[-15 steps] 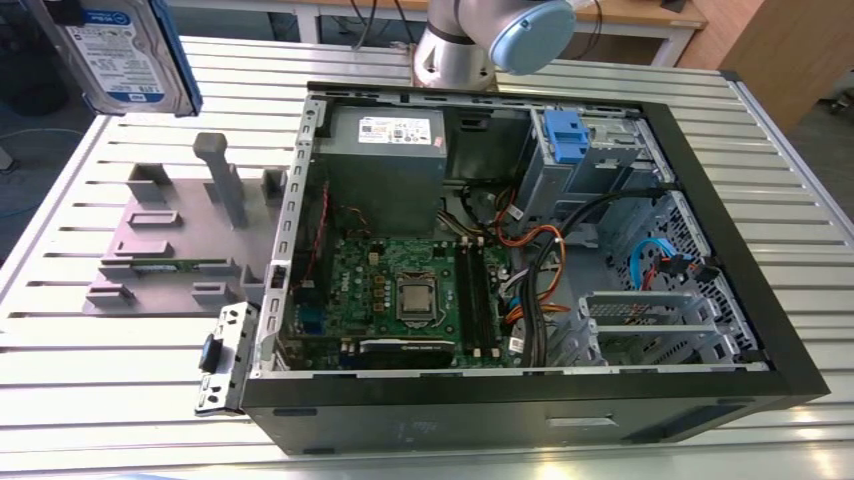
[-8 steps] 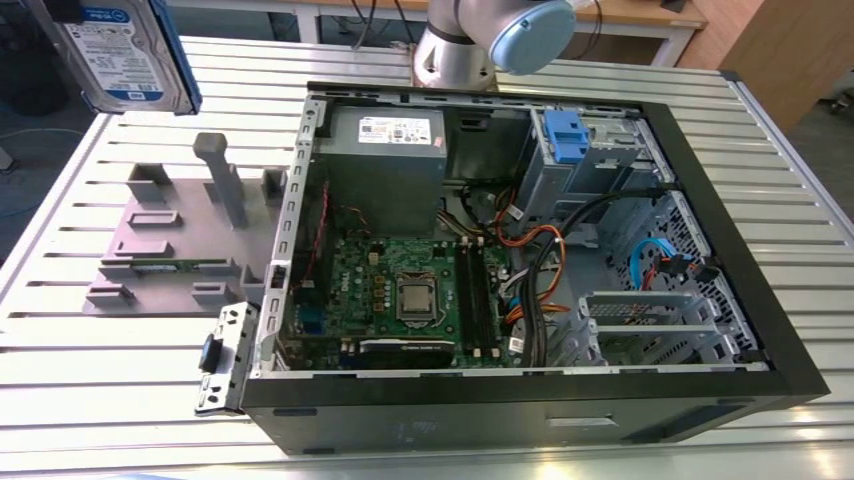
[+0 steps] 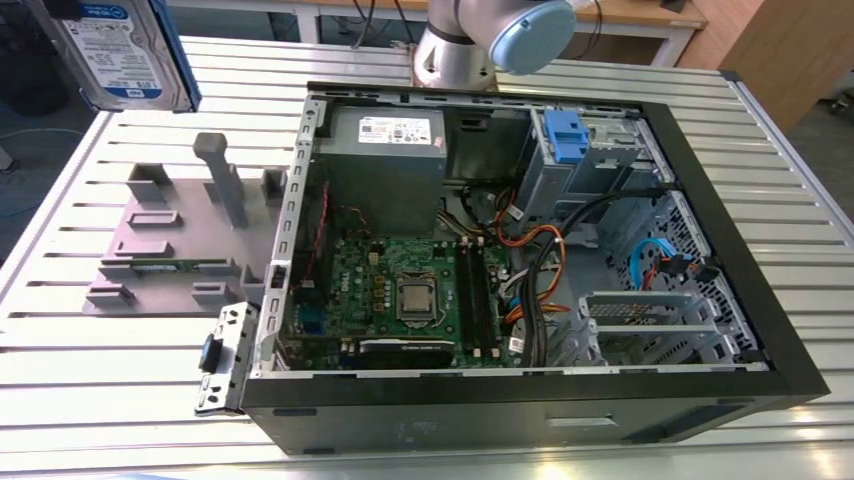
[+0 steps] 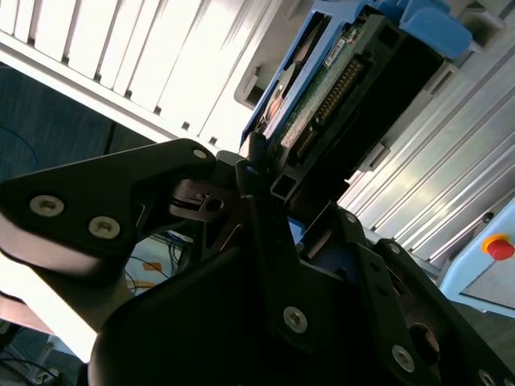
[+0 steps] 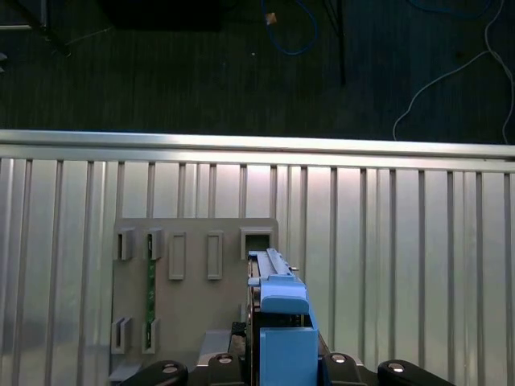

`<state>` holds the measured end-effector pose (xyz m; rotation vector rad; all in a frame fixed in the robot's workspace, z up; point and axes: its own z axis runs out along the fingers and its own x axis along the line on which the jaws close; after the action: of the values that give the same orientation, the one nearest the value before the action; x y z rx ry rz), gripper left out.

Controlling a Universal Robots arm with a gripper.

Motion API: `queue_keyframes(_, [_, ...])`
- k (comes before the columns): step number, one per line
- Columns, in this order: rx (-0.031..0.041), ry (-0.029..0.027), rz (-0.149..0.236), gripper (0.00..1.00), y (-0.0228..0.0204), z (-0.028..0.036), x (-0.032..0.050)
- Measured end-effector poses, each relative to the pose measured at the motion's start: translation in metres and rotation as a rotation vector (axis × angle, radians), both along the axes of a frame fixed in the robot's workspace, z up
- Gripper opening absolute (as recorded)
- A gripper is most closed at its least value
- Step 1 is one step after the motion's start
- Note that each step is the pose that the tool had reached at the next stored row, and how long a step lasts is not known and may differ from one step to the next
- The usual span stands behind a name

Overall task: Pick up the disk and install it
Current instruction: 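Pick up the disk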

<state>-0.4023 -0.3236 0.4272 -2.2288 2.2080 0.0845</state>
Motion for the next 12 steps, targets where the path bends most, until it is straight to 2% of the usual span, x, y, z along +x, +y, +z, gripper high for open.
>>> queue_keyframes(12, [0.0000, 0.0000, 0.000, 0.37, 0.0000, 0.0048, 0.0000])
